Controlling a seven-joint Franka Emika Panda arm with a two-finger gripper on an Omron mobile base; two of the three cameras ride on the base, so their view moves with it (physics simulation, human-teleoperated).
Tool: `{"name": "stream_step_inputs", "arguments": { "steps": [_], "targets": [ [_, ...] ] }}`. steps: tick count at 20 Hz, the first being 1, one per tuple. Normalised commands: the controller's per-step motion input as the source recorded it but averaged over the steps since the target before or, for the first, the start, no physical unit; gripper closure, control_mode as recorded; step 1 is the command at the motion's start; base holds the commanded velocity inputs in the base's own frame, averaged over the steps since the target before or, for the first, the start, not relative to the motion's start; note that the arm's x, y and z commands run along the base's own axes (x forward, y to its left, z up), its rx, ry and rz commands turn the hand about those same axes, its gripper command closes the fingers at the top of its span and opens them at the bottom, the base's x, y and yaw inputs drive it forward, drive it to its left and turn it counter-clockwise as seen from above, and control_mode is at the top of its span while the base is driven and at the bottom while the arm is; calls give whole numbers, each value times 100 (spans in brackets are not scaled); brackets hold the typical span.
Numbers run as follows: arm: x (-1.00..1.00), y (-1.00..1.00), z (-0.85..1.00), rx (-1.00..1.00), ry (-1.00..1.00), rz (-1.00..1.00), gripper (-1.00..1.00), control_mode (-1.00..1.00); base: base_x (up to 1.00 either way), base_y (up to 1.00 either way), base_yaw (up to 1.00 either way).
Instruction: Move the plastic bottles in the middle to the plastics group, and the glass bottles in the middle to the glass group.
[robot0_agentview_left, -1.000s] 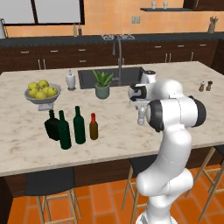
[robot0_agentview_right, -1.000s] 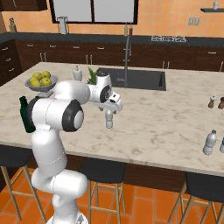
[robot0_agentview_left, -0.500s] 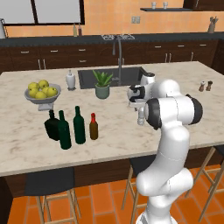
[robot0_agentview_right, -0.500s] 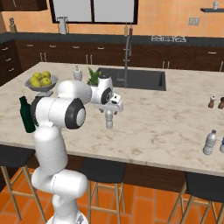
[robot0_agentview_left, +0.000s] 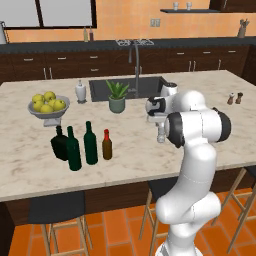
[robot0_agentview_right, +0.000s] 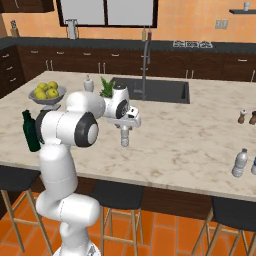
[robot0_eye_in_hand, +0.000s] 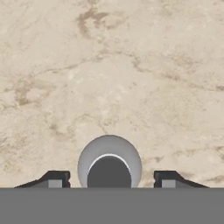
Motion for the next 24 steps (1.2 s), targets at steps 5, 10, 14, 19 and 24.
{"name": "stream_step_inputs", "arguments": {
  "steps": [5, 10, 14, 19, 24],
  "targets": [
    [0, 0, -6, 0, 0, 0, 100, -100, 0, 0, 0],
    [-37, -12, 13, 0, -8, -2, 100, -100, 0, 0, 0],
    [-69, -77, 21, 0, -17, -15, 100, -100, 0, 0, 0],
    [-44, -100, 1, 1, -16, -20, 100, -100, 0, 0, 0],
    [-5, -96, 30, 0, 2, -21, 100, -100, 0, 0, 0]
  ]
}}
